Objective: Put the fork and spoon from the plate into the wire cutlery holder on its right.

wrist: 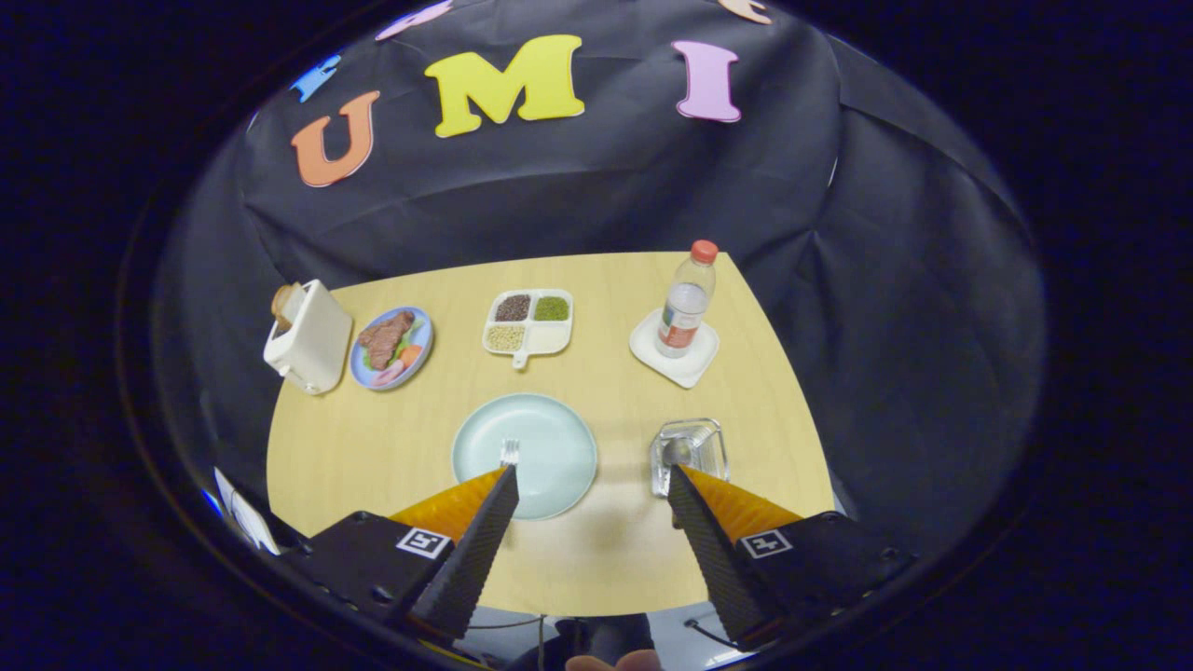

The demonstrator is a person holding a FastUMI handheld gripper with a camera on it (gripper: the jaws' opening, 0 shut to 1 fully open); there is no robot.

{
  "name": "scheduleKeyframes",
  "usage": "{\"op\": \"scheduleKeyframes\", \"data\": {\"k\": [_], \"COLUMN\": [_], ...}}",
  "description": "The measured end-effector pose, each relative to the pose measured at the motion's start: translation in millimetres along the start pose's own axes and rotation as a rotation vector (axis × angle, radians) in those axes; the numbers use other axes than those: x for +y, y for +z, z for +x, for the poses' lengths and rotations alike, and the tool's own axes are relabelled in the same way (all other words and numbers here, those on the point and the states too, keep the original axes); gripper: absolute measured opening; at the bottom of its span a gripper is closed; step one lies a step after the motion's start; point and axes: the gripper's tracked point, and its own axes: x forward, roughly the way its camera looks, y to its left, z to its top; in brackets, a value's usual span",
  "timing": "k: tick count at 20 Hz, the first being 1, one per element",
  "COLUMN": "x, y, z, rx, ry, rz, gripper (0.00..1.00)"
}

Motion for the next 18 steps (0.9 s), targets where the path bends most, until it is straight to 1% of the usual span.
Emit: {"op": "scheduleKeyframes", "data": {"k": [3, 7, 12, 14, 15, 18], "x": [18.4, 46.9, 75.6, 87.1, 90.9, 96.2], "y": [-14.8, -42.4, -90.9, -105.8, -109.6, -131.8], "z": [-2.3, 7.3, 40.2, 56.9, 56.0, 82.1], "rx": [0.001, 0.050, 0.202, 0.246, 0.265, 0.325], "ry": [0.007, 0.011, 0.029, 0.030, 0.030, 0.019], "rz": [-0.032, -0.069, -0.051, -0.036, -0.037, -0.033], "gripper": [0.96, 0.95, 0.95, 0.95, 0.95, 0.95]}}
